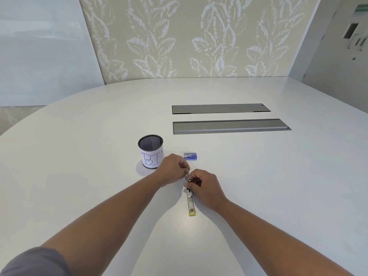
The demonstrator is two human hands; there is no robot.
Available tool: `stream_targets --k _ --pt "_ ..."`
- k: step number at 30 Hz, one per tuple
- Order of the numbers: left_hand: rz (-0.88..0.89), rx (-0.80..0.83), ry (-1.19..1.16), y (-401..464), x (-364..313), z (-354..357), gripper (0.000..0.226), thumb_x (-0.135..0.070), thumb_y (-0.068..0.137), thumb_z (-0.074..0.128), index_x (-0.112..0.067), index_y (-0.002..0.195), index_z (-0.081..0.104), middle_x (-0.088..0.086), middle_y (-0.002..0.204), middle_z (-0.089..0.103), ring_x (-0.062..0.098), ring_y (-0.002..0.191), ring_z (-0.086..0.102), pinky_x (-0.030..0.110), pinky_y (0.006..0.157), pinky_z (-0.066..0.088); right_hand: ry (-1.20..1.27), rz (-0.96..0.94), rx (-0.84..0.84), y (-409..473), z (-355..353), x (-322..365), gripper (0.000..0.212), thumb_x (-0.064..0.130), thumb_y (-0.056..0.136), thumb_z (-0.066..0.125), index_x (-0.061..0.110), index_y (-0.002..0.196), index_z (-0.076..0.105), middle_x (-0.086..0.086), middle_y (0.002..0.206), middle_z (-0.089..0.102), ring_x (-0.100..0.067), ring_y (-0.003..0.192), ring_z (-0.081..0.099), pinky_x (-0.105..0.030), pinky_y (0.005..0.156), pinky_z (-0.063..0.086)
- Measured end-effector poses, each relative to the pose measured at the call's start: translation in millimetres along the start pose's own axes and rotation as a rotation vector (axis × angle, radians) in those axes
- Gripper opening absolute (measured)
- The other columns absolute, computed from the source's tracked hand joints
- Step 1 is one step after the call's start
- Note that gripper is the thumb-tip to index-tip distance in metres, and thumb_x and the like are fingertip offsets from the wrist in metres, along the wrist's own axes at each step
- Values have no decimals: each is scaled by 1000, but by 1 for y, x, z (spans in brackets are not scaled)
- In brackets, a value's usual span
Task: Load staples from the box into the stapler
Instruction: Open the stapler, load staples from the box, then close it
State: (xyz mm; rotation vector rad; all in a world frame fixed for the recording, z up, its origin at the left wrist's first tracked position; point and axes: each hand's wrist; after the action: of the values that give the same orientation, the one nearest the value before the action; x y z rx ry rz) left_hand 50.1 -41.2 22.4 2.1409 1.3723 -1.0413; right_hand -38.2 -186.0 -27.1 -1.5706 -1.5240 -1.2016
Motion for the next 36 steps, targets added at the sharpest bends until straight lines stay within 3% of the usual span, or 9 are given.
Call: stream_targets --k 4,9,12,16,21,23,26,30,36 --pt "-20 10 31 -2 -3 3 6 -7 83 72 -11 82 76 -3 67 69 11 61 62 26 61 54 -11 -6 -8 -1 0 1 15 13 78 77 22 79 65 -8 77 69 -38 76 68 -55 77 57" --pt "-52 -3 48 -1 -1 7 9 -8 78 73 -15 81 77 -5 75 73 12 71 65 31 71 57 -42 -15 -9 -1 -1 1 14 12 78 77 19 79 65 -8 75 69 -36 75 67 -51 74 56" --pt "-78 0 12 -1 0 9 11 -8 77 73 -17 84 74 -5 72 68 14 65 63 31 63 55 -63 -19 -15 -1 -2 1 17 11 78 77 21 78 64 -4 72 67 -32 71 65 -48 72 56" --pt "-182 -10 -150 -1 3 10 28 -1 74 70 -14 99 64 8 76 67 24 63 64 40 68 56 -84 -25 -18 -1 -1 2 17 11 78 78 22 77 64 -1 69 66 -29 69 61 -46 70 54" --pt "-280 24 -281 0 5 7 43 4 75 73 -10 112 57 8 75 60 19 58 61 22 50 51 -72 -10 -13 -1 -2 3 16 10 78 78 19 78 65 -4 70 66 -33 70 62 -49 72 57" --pt "-304 35 -285 1 6 7 44 5 74 71 -11 113 56 10 78 60 20 60 61 22 53 51 -73 -7 -11 -2 -2 3 16 10 78 78 19 78 65 -5 70 67 -32 70 63 -49 72 56" --pt "-314 55 -285 4 5 7 40 6 74 67 -11 110 59 13 81 60 25 65 60 31 65 51 -66 -10 -3 -2 -2 4 15 10 78 78 18 79 65 -7 72 67 -33 71 64 -50 73 56" --pt "-298 34 -303 7 6 10 25 5 79 64 -9 100 62 12 70 60 23 55 57 26 54 50 -47 6 1 -2 -2 5 15 11 78 77 19 78 65 -7 72 68 -34 72 66 -52 75 57" --pt "-316 -63 -383 14 9 16 9 0 85 65 -9 84 64 10 67 65 19 53 61 28 54 58 -11 17 15 -3 -1 5 17 11 79 77 22 78 64 -10 75 68 -38 74 67 -56 77 57"
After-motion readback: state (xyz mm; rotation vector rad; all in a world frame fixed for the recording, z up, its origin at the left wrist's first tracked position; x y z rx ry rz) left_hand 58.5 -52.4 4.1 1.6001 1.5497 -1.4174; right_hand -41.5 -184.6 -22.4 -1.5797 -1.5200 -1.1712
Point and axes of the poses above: each hand's wrist, its own y-axis towards the middle knuckle, its own z-axis out of the palm, x = y × z
